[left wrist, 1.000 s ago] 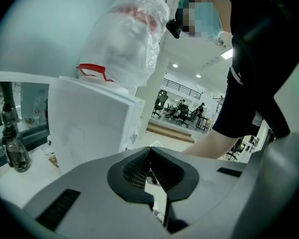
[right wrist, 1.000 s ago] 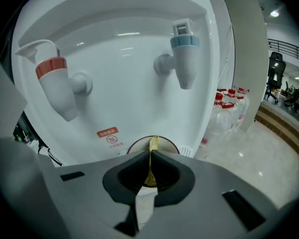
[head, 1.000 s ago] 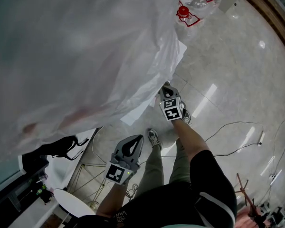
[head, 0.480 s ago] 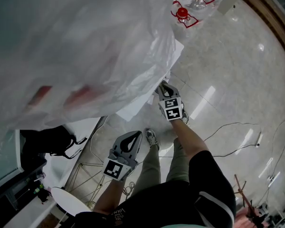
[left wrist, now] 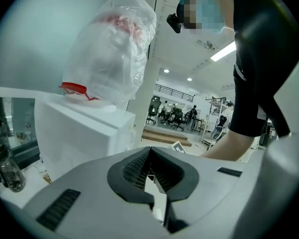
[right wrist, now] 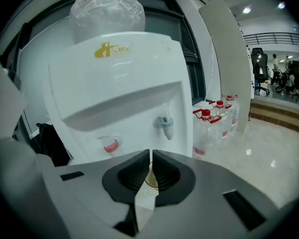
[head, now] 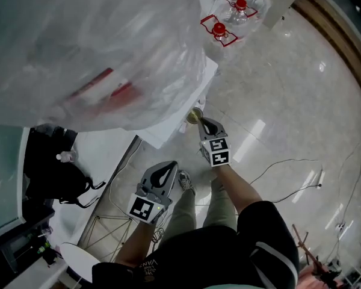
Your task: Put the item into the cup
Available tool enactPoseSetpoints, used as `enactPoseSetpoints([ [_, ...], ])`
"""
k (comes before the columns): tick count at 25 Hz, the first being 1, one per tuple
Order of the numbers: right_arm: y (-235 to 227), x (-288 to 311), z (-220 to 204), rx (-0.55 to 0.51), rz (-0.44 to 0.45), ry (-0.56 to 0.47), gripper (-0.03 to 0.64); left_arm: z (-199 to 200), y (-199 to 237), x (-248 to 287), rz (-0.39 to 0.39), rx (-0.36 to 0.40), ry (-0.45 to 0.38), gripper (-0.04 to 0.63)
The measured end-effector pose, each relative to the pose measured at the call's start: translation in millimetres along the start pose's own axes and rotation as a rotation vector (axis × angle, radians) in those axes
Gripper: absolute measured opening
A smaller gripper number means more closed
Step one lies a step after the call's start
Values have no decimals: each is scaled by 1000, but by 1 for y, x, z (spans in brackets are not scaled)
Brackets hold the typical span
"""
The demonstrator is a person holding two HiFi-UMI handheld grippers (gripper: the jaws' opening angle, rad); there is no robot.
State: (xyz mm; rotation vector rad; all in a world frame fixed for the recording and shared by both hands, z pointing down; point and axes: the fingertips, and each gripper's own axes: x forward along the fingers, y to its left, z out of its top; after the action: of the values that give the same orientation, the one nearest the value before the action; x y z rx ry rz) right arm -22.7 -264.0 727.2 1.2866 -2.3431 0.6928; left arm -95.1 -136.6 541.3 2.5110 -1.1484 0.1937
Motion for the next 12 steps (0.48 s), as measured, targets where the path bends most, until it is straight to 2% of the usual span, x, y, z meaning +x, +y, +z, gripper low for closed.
enactPoseSetpoints([
  [12,56,-119,78,10,27,-168,46,50,-23,-28,-37,69,-84,20],
])
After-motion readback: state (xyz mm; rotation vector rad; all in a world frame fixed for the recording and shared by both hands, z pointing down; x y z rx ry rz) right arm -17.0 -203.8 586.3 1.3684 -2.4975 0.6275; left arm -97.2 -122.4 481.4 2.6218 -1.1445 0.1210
